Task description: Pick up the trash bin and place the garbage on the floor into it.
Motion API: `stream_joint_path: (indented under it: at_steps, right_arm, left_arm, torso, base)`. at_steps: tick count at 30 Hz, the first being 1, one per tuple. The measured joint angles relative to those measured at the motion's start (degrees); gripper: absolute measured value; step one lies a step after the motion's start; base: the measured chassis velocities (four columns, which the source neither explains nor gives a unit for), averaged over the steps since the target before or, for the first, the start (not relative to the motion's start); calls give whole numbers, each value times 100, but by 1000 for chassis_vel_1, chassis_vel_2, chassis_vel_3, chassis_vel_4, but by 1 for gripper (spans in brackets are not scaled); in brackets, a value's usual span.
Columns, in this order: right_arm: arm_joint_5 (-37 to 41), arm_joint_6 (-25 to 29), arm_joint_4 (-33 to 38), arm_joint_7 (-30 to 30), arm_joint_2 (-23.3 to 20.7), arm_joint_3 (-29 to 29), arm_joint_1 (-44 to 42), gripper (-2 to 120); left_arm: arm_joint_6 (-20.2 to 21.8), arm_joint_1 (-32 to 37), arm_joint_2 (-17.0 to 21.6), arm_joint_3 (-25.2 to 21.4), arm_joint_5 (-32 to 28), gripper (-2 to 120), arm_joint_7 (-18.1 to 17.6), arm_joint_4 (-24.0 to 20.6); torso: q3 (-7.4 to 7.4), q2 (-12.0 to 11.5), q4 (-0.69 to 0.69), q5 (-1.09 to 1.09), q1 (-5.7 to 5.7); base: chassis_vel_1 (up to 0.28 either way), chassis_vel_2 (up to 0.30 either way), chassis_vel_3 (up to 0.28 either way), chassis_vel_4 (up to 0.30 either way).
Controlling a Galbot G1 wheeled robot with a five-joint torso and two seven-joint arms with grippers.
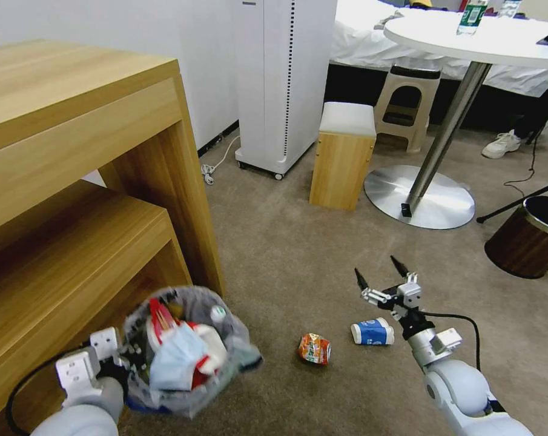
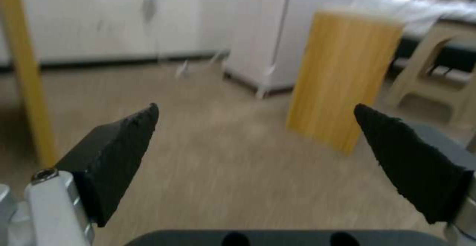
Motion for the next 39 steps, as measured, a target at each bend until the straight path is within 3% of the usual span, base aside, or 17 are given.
stream_joint_path:
  at_steps: [1,6,9,10,15,21,27,36,39]
  right_arm:
    - [0,0,0,0,0,0,0,100]
    - [255,-1109,-243,-133,-327,-647,176,100]
    - [663,-1344,-396,-132,-331,-944,311,100]
    - [1041,-1677,-487,-95,-271,-1126,383,100]
    - [1571,-2136,-570,106,-163,-1299,394,100]
    - [2715,-2973,-357,1344,-32,-1348,228,100]
    - [3216,-3249,-561,1602,149,-1328,377,100]
    - [3255,-3427,-1267,1587,882,-1660,921,100]
    - [3298,-3539,-1264,1712,1006,-1759,907,89]
  left_arm:
    - [0,0,0,0,0,0,0,0]
    - [3,8,-1,9,-15,0,4,3]
    - [3,12,-8,17,-2,0,10,-4]
    - [3,31,-19,19,12,0,14,-31]
    - [0,63,-24,-14,52,0,21,-69]
    - [-20,29,-81,-7,179,0,22,-53]
    - [-23,-13,-149,100,296,0,32,6]
    - [-40,24,-156,83,383,0,38,34]
    - [-44,28,-147,40,380,0,40,9]
  torso:
    - [0,0,0,0,0]
    - [1,0,0,0,0]
    - [1,0,0,-1,0]
    - [1,0,1,0,0]
    - [1,0,0,0,0]
    - [0,0,0,-1,0]
    - [0,0,-1,-2,0]
    - [1,0,1,-1,0]
    - [1,0,1,-1,0]
  base:
    - [0,0,0,0]
    - [0,0,0,0]
    - [0,0,0,0]
    - [0,0,0,0]
    - [0,0,0,0]
    - [0,0,0,0]
    - [0,0,0,0]
    - [0,0,0,0]
    - [0,0,0,0]
